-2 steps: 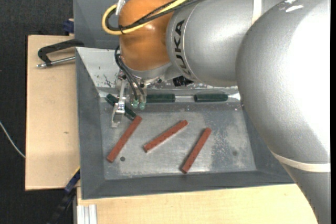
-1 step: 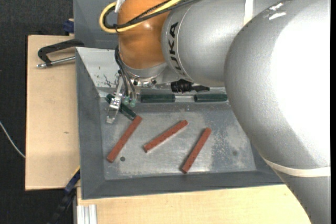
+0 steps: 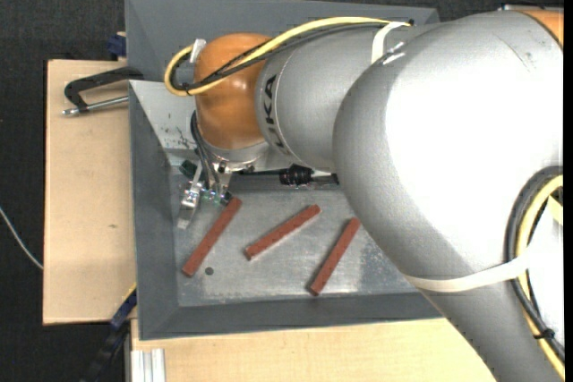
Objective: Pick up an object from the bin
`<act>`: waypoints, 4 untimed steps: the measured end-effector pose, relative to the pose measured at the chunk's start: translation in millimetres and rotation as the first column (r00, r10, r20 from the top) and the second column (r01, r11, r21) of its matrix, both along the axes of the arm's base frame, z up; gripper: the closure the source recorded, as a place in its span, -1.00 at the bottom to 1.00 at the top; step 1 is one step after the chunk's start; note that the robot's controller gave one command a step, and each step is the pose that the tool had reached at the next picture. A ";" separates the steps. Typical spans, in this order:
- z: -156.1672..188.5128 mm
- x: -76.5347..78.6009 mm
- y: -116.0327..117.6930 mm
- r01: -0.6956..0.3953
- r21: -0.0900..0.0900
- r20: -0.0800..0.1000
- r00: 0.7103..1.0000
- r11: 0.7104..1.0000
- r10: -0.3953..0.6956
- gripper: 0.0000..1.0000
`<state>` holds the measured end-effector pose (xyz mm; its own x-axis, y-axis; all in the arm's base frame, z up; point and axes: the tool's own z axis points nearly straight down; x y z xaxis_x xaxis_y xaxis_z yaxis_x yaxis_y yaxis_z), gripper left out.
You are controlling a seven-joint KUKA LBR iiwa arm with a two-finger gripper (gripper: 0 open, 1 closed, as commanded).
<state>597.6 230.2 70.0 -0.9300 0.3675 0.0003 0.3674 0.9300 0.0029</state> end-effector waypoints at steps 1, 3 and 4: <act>12.3 -0.3 0.1 0.001 0.001 0.003 1.000 1.000 -0.001 1.00; 15.5 -1.6 -0.3 0.001 -0.001 -0.001 1.000 1.000 -0.001 1.00; 35.1 -3.1 -0.6 0.001 -0.003 -0.006 1.000 1.000 -0.001 1.00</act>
Offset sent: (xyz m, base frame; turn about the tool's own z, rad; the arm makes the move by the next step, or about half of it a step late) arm 0.0000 0.0000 0.0000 0.0000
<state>594.5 229.6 105.1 -0.9297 0.3682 0.0049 0.3682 0.9298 -0.0018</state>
